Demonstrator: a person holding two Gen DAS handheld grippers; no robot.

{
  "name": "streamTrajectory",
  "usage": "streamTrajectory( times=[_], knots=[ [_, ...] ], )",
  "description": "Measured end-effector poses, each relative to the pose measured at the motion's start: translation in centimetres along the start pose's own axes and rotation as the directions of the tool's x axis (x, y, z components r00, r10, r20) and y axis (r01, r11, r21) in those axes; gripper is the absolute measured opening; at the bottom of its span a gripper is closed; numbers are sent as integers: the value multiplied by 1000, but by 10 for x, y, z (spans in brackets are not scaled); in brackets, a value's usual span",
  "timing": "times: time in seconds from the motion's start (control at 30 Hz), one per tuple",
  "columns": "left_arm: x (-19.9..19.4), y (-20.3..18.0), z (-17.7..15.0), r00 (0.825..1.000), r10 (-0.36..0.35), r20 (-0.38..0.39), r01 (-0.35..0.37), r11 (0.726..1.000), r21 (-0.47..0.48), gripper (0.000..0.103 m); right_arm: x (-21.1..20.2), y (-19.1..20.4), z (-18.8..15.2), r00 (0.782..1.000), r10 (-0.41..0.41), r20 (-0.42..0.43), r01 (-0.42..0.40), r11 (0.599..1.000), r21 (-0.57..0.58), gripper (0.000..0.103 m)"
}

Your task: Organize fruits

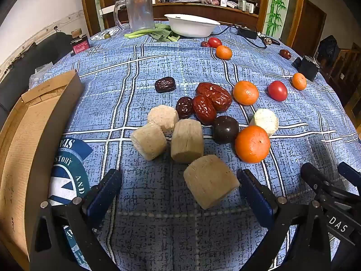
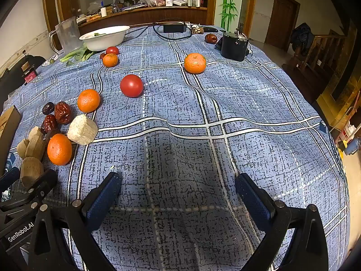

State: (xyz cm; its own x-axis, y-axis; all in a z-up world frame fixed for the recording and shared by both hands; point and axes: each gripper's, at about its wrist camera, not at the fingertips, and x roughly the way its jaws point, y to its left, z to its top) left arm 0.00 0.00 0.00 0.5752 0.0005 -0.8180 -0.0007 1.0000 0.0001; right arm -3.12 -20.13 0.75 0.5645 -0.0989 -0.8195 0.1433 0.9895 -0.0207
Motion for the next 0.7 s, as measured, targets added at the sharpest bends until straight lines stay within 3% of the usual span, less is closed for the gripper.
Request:
streamTrajectory(
  times=[0.7],
  knots=[
    [0,0,0,1000,0,0,0,1000,0,103,0,3,0,1000,1,0,-1,1000,1,102]
  ],
)
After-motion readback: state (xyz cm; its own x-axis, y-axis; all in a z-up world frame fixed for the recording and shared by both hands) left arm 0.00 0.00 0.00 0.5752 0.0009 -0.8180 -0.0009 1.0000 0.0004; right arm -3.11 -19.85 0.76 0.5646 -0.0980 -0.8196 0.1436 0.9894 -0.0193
